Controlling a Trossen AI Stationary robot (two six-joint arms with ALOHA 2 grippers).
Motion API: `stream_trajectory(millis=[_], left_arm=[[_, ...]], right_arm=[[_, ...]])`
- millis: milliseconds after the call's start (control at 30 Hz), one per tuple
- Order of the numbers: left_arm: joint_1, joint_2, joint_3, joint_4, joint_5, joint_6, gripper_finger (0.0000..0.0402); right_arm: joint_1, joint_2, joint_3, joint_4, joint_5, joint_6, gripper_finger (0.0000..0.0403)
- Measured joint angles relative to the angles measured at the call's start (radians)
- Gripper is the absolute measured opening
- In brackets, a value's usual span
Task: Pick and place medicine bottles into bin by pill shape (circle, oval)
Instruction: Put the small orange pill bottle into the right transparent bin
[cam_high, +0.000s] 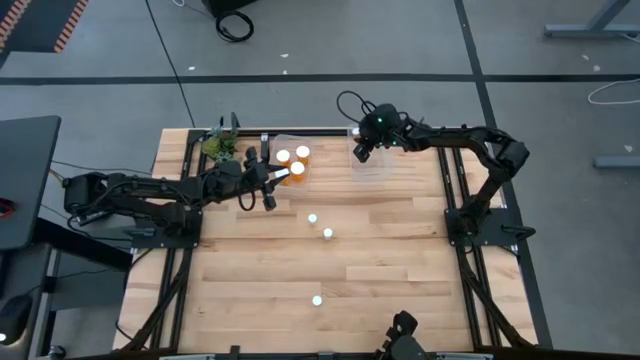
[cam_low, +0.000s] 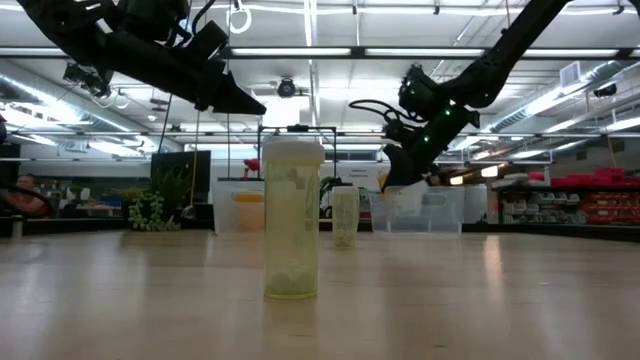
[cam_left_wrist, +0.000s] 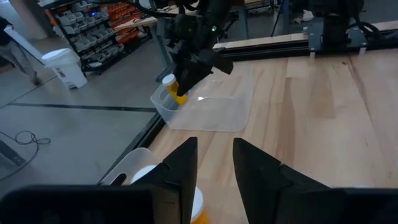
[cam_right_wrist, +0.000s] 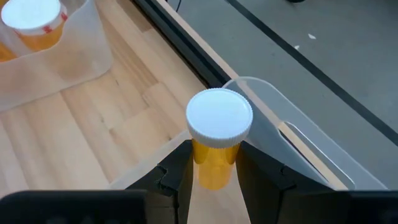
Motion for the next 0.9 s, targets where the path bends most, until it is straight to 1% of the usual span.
stream_trajectory(millis=[167,233,367,500,567,700,900], left_arm=[[0.000,0.000,0.000,0.000,0.000,0.007,0.0112],[0.000,0.000,0.000,0.000,0.000,0.007,0.0111],[0.000,0.000,0.000,0.000,0.000,0.006,0.0111],[0.000,0.000,0.000,0.000,0.000,0.005,0.0114],[0.000,0.000,0.000,0.000,0.000,0.005,0.0114],[0.000,0.000,0.000,0.000,0.000,0.005,0.0110],[0.000,0.000,0.000,-0.005,0.000,0.004,0.0114]], right_arm=[[0.016,0.000,-0.029,0.034,0.003,0.020,0.0123],[0.027,0.000,-0.050,0.072,0.003,0.030,0.0123],[0.041,0.000,-0.068,0.091,0.047,0.049,0.0123],[0.047,0.000,-0.068,0.095,0.055,0.099,0.0123],[0.059,0.000,-0.068,0.095,0.073,0.112,0.0123],[0.083,0.000,-0.068,0.096,0.144,0.118,0.0123],[0.103,0.018,-0.076,0.133,0.182,0.172,0.0123]])
